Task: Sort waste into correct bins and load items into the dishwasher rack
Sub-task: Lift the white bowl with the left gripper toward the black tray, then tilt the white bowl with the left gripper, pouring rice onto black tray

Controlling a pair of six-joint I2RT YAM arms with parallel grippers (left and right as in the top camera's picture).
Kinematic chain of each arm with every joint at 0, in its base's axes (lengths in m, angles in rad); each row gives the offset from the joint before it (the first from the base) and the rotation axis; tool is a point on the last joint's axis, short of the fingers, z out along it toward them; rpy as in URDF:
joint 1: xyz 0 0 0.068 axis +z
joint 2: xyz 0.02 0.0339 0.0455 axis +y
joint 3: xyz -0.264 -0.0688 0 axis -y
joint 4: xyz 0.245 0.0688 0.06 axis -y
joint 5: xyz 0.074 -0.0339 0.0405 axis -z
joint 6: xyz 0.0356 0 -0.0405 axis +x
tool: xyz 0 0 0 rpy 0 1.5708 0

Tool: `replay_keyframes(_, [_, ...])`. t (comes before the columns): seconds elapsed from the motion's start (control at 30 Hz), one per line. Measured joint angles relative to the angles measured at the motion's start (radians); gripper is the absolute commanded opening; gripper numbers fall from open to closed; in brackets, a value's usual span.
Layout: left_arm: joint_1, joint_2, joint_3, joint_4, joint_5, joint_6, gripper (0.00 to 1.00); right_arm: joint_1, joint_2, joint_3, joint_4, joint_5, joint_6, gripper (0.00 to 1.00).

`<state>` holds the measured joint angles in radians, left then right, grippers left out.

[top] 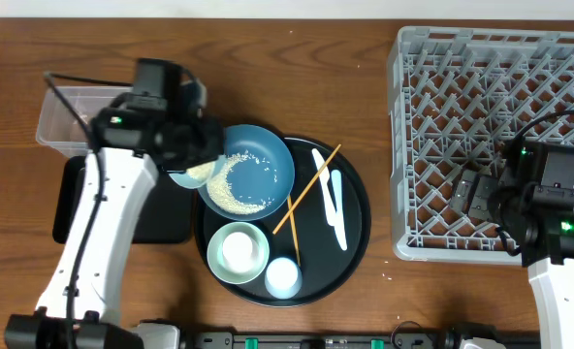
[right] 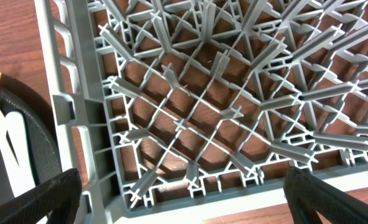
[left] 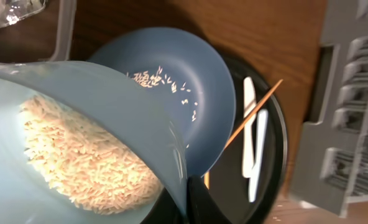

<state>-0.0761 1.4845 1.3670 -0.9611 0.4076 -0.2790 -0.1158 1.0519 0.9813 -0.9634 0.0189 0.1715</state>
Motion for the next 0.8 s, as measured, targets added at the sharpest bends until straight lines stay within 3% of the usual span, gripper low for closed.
replay_keyframes(0.37, [0.331,0.000,-0.108,0.014,0.340,0.157,0.06,0.000,0.000,0.000,0.001,0.000,0.000,0.99])
replay_keyframes(0.8, [0.678,0.001,-0.385,0.317,0.870,0.227,0.06,0.000,0.000,0.000,0.001,0.000,0.000,0.99])
